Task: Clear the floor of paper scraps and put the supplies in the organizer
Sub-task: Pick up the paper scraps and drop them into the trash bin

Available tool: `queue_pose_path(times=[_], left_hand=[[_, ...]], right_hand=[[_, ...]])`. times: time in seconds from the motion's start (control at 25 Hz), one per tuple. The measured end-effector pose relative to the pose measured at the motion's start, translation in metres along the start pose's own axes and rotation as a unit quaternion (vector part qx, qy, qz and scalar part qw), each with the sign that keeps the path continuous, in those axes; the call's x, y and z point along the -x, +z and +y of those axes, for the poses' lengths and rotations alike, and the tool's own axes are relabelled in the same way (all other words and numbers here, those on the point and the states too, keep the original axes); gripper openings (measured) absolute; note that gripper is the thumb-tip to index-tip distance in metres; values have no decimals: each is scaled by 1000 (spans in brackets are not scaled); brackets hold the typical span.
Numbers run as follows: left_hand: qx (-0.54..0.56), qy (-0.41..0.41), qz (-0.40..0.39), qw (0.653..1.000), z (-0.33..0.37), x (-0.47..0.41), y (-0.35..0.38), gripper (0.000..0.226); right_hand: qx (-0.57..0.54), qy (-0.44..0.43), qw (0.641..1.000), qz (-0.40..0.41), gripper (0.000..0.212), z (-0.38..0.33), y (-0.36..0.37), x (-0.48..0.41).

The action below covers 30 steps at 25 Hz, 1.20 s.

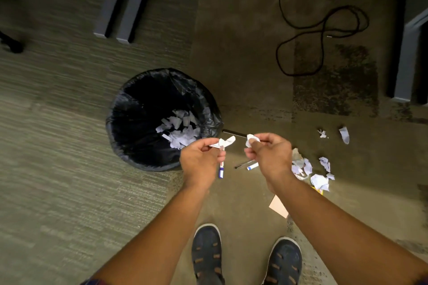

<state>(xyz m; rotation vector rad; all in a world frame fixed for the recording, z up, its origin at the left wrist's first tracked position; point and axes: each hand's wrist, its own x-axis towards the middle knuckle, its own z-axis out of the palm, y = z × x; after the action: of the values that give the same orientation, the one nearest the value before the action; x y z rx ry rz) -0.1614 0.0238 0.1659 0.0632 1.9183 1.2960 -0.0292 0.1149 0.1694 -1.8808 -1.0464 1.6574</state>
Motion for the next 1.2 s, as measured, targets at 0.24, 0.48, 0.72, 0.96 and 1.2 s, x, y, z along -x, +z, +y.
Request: queue_pose_path(times=[0.24,0.48,0.72,0.96,1.2], left_hand=[[51,-7,137,989,27,-21,-84,17],[54,-41,172,983,37,-44,-118,28],[31,-64,178,982,36,-40,-120,26],[-104,29,136,985,38,-14,-88,20],[-186,75,38,979,18,24,-19,19]], right_hand=[[19,-26,997,-73,5,-32,77,38],[68,-4,991,-119,32,-33,121,53],[33,29,986,-160,41,-30,97,58],[49,44,990,-127,29,-19,37,52],[148,36,987,-46,29,30,-67,41]])
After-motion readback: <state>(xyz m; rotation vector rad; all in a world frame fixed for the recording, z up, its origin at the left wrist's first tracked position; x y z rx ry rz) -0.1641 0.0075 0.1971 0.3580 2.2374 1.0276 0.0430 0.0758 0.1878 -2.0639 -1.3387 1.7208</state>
